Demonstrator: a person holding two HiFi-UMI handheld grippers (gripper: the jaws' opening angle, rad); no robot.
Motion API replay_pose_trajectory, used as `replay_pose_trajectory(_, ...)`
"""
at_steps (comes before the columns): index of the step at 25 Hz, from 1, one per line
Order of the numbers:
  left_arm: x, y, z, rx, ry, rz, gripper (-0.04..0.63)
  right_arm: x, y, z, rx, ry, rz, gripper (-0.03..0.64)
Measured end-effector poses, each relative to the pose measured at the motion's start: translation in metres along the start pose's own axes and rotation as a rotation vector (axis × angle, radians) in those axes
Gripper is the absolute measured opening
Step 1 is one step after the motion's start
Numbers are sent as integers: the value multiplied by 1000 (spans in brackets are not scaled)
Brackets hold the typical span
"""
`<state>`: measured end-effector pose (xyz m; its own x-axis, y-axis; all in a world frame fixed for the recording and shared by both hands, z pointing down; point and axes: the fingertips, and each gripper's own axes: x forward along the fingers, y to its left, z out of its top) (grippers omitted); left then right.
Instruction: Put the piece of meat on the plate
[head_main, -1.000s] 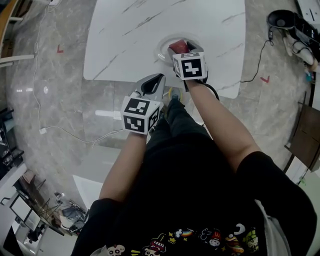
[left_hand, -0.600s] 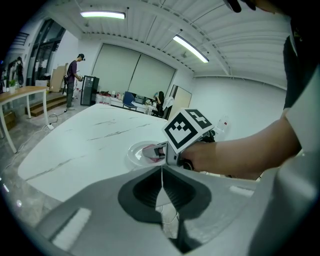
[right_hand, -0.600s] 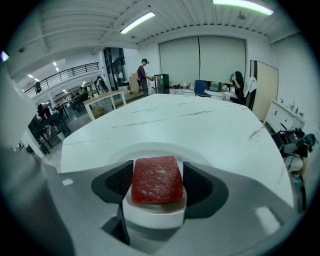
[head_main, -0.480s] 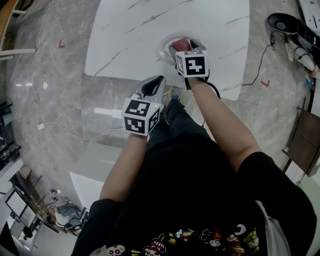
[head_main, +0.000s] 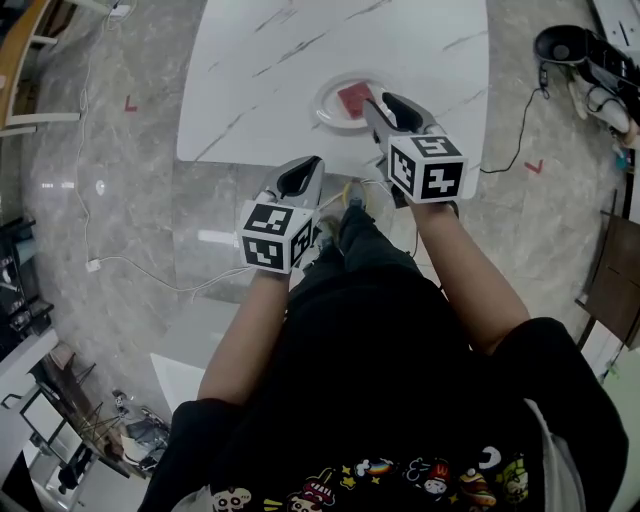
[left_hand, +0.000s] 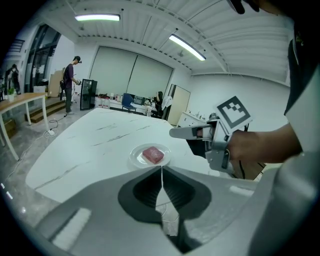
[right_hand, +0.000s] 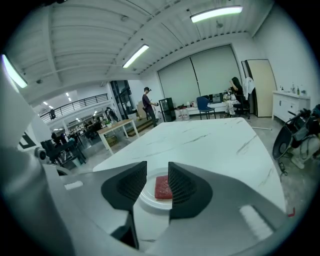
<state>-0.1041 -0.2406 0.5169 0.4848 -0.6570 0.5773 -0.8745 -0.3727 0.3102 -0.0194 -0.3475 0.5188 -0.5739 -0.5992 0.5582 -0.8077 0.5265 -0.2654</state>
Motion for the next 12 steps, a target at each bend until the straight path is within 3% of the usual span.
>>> replay_pose_trajectory(12, -8, -14, 46, 84, -47, -6, 0, -87, 0, 13, 10, -69, 27, 156)
